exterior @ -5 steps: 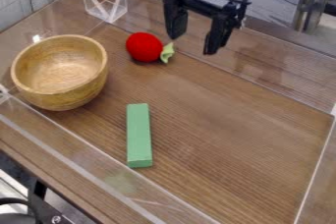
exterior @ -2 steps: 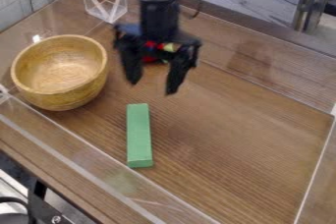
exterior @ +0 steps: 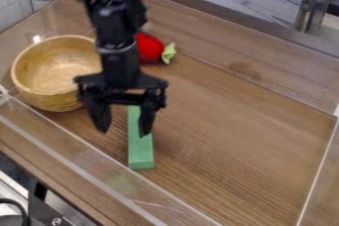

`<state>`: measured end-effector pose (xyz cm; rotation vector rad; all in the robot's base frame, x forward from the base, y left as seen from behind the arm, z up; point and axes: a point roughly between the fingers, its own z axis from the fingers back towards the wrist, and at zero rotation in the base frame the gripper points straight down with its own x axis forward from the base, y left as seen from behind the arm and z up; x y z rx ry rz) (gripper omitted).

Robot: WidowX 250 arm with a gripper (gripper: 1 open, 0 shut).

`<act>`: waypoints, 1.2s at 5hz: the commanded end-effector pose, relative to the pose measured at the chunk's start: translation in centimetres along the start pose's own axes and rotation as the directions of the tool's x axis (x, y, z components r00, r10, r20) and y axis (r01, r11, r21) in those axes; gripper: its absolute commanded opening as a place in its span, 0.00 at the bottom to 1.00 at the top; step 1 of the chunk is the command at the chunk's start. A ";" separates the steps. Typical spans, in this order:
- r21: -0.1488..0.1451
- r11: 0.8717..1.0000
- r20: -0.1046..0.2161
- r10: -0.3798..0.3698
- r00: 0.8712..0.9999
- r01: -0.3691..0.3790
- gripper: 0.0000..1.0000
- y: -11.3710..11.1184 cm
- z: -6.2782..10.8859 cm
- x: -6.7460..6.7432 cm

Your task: Put the green stick in the brown bowl

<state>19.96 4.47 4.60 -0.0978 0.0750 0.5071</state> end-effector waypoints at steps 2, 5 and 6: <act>-0.055 0.997 0.048 0.062 0.997 -0.059 1.00 -0.2 -1.2 1.6; -0.072 0.985 0.074 0.161 0.984 -0.156 1.00 -1.9 -1.3 2.4; -0.072 0.973 0.082 0.226 0.971 -0.221 1.00 -1.5 -1.5 2.8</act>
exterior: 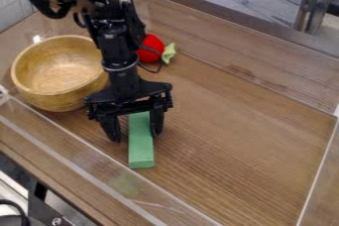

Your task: Put the green stick in the brown bowl

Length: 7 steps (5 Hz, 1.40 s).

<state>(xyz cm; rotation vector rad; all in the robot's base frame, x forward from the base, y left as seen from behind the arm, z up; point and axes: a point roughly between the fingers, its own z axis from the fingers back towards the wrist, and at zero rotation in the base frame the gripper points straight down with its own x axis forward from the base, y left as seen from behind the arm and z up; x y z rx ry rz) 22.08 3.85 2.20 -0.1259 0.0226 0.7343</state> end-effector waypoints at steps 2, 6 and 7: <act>-0.009 0.997 0.055 0.071 0.996 -0.070 1.00 -0.5 0.9 0.0; 0.014 0.986 0.061 0.163 0.985 -0.164 1.00 0.1 1.6 1.8; 0.022 0.983 0.055 0.179 0.982 -0.181 1.00 -0.5 1.7 0.8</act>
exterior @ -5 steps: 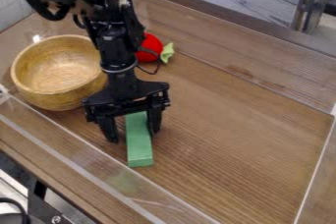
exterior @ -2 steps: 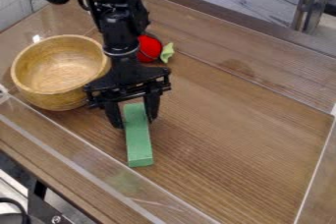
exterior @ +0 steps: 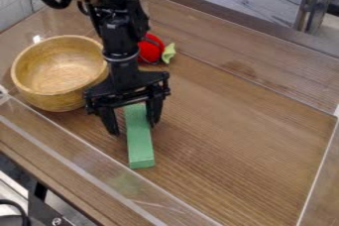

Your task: Put the green stick in the brown bowl

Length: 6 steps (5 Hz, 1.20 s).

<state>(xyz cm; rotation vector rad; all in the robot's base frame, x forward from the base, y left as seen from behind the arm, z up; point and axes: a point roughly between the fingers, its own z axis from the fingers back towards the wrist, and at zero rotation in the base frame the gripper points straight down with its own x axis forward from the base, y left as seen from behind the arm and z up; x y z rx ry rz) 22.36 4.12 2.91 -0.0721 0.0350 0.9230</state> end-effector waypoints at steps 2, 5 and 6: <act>-0.016 0.999 0.021 -0.028 0.999 0.028 0.00 -1.2 0.3 -0.2; -0.100 0.995 -0.012 0.023 1.000 -0.024 0.00 0.0 2.9 -2.0; -0.137 0.990 -0.016 0.041 0.999 -0.043 0.00 0.1 3.9 -1.9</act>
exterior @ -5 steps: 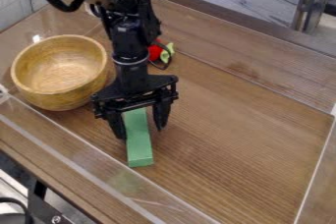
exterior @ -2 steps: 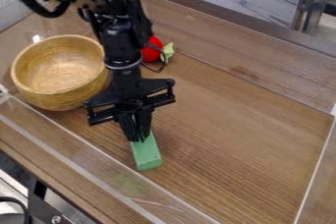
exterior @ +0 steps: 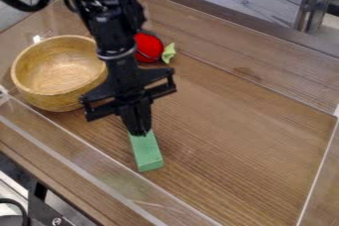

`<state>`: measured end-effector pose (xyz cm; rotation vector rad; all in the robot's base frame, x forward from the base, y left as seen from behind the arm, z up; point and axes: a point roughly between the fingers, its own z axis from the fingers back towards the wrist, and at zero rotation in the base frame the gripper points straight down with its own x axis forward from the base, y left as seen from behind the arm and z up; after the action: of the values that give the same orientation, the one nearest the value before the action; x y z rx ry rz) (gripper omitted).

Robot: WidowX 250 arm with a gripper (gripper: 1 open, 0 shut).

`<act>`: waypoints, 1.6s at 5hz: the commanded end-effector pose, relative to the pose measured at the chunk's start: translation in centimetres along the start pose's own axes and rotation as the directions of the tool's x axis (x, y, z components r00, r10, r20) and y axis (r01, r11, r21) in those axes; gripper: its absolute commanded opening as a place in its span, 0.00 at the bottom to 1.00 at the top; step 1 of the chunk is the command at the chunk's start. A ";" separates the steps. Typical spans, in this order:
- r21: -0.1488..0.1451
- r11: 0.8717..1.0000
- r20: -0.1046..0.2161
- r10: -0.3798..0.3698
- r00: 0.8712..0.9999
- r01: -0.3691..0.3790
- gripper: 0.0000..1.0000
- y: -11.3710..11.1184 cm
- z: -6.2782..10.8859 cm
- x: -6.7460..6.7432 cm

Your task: Put the green stick in the brown bowl

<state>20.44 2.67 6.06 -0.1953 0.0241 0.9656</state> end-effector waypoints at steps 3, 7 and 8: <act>-0.120 0.992 0.032 0.030 0.999 -0.026 0.00 -0.6 7.3 3.2; -0.085 0.996 0.005 0.015 1.000 -0.014 0.00 0.3 6.6 -2.3; -0.095 0.995 0.005 0.024 1.000 -0.024 0.00 1.4 6.6 -1.8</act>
<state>17.60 2.99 12.01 -0.2771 -0.0046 0.9993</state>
